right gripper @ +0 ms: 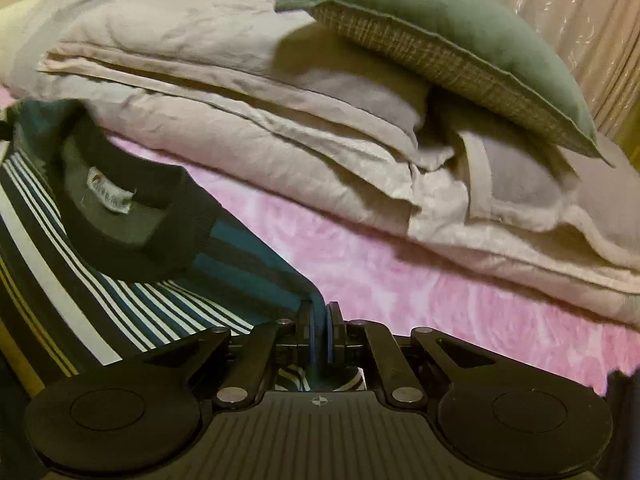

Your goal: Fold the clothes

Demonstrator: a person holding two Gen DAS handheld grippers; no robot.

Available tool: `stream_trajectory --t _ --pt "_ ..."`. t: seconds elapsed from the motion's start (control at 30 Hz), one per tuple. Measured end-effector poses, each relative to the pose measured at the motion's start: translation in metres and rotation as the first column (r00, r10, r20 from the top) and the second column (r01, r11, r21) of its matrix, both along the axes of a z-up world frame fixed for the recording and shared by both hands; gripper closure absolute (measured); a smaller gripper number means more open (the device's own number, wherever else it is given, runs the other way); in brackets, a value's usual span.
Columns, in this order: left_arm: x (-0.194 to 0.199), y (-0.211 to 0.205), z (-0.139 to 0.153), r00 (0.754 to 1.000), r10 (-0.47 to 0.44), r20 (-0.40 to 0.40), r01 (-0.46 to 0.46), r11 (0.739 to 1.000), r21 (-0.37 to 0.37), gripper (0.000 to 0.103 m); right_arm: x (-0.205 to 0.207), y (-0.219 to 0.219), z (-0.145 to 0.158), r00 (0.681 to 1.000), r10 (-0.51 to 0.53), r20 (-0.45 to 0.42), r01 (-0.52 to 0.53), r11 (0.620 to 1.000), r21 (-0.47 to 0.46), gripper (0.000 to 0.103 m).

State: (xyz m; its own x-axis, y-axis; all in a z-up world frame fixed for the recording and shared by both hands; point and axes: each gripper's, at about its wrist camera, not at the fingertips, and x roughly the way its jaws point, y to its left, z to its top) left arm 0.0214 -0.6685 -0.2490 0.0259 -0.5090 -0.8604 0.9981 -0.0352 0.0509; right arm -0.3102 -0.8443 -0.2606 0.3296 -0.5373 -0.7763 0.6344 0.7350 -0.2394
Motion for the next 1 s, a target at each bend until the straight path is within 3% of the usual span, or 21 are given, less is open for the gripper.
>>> stream_trajectory --t 0.03,0.1,0.17,0.23,0.3,0.37,0.4,0.5,0.53,0.6,0.73,0.87,0.93,1.0 --pt "0.0 -0.004 -0.008 1.0 0.019 0.018 -0.02 1.0 0.024 0.089 0.007 -0.003 -0.008 1.0 -0.026 -0.016 0.026 1.0 -0.011 0.099" --pt "-0.001 0.003 -0.012 0.998 0.037 0.045 -0.039 0.999 0.037 0.089 0.01 0.002 -0.013 0.997 -0.074 -0.012 0.074 0.997 -0.016 0.087" --pt "0.0 0.018 -0.01 0.998 0.045 0.032 -0.046 0.998 0.031 0.083 0.002 0.02 -0.007 0.996 -0.077 0.053 0.078 0.997 0.0 0.033" --pt "-0.001 0.042 -0.005 0.999 0.051 -0.019 -0.05 0.998 0.035 0.073 -0.002 0.044 -0.002 0.992 -0.043 0.118 0.037 0.998 0.056 0.031" --pt "-0.006 0.071 -0.001 0.994 0.054 -0.094 -0.05 0.998 0.049 0.072 0.0 0.069 -0.007 0.984 0.01 0.178 -0.046 0.979 0.198 0.031" --pt "-0.02 0.103 -0.003 0.982 0.023 -0.189 -0.006 0.996 0.092 0.065 0.007 0.096 -0.014 0.968 0.082 0.238 -0.16 0.931 0.328 0.031" --pt "-0.029 0.118 -0.004 0.973 0.004 -0.232 0.023 0.993 0.114 0.052 0.013 0.11 -0.019 0.955 0.134 0.265 -0.231 0.896 0.379 0.031" --pt "-0.057 0.163 -0.021 0.951 -0.059 -0.303 0.122 0.974 0.191 0.037 0.036 0.144 -0.032 0.928 0.266 0.26 -0.358 0.829 0.43 0.031" --pt "-0.065 0.176 -0.028 0.951 -0.074 -0.302 0.144 0.966 0.216 0.037 0.044 0.155 -0.036 0.919 0.305 0.251 -0.389 0.808 0.443 0.031" --pt "-0.079 0.196 -0.04 0.957 -0.085 -0.277 0.158 0.955 0.251 0.037 0.054 0.169 -0.043 0.908 0.356 0.221 -0.419 0.788 0.451 0.031" --pt "-0.096 0.217 -0.051 0.973 -0.067 -0.221 0.127 0.956 0.266 0.044 0.056 0.202 -0.057 0.883 0.464 0.071 -0.451 0.796 0.403 0.032" --pt "-0.096 0.232 -0.031 0.979 -0.02 -0.203 0.061 0.978 0.201 0.044 0.024 0.21 -0.036 0.912 0.397 0.107 -0.408 0.838 0.362 0.031" --pt "-0.093 0.244 -0.022 0.981 -0.007 -0.196 0.041 0.984 0.172 0.043 0.004 0.222 -0.023 0.906 0.407 0.112 -0.421 0.847 0.324 0.031" --pt "-0.091 0.252 -0.018 0.983 0.002 -0.183 0.027 0.987 0.156 0.041 -0.006 0.241 -0.023 0.864 0.499 0.072 -0.496 0.817 0.295 0.032"
